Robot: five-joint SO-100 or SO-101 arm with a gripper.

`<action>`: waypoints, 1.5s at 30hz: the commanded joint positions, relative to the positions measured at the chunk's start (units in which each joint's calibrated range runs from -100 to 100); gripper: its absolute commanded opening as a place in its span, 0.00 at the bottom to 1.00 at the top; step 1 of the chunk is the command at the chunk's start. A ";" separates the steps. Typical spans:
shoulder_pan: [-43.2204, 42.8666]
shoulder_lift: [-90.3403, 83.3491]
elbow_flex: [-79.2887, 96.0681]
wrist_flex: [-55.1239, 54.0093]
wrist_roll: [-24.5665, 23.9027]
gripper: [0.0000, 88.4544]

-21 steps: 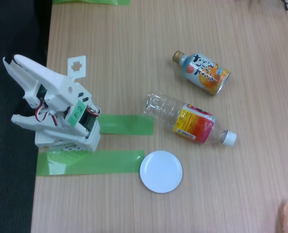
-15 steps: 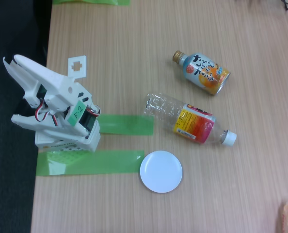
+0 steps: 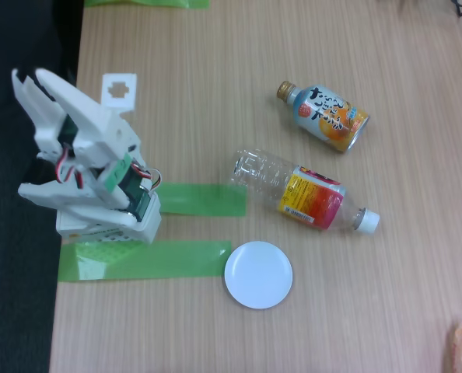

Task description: Pick up the plastic bottle and stand it up on the white place

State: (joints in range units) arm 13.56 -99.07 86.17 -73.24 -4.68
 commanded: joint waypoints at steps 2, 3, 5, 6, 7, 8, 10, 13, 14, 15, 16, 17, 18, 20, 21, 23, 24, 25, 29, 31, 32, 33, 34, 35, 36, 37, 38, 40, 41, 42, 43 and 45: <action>0.51 0.33 -10.53 12.89 0.19 0.09; 0.51 0.42 -13.33 18.04 0.19 0.09; 0.51 0.50 -19.40 30.23 0.19 0.09; 0.51 0.50 -22.39 36.67 0.19 0.09; 0.51 0.50 -25.29 43.28 0.19 0.09; 0.51 0.50 -28.18 49.12 0.19 0.09; 0.51 0.50 -33.80 61.05 0.19 0.09; 0.51 0.50 -38.96 70.75 0.19 0.09; 0.51 0.50 -40.50 73.24 0.19 0.09; 0.51 0.50 -41.58 74.70 0.19 0.09; 0.51 0.50 -42.58 75.81 0.19 0.09; 0.51 0.50 -43.39 76.07 0.19 0.09; 0.51 0.50 -44.30 75.90 0.19 0.09; 0.51 0.50 -46.83 75.38 0.19 0.09; 0.51 0.67 -48.46 74.95 0.19 0.09; 0.51 1.43 -51.36 74.78 0.19 0.09; 0.51 2.35 -52.99 74.78 0.19 0.09; 0.51 3.78 -54.89 74.78 0.19 0.09; 0.51 13.44 -62.95 74.95 0.19 0.09; 0.51 19.91 -67.11 75.13 0.24 0.09; 0.51 23.18 -69.11 75.13 0.24 0.09; 0.51 26.54 -71.01 75.38 0.30 0.09; 0.51 29.82 -72.82 75.55 0.87 0.09; 0.51 33.18 -74.18 75.55 2.03 0.09; 0.29 36.37 -75.53 75.55 3.18 0.09; -0.08 39.65 -76.62 75.55 4.34 0.09; -0.08 42.92 -77.53 75.55 5.23 0.09; -0.08 49.64 -79.25 75.55 6.91 0.10; -0.08 53.17 -79.61 75.64 7.91 0.10; -0.08 56.44 -79.97 75.64 9.06 0.10; -0.08 59.55 -79.97 75.64 10.48 0.10; 0.37 65.43 -79.70 75.64 13.68 0.10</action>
State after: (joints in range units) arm 13.49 -42.09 7.91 2.04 5.36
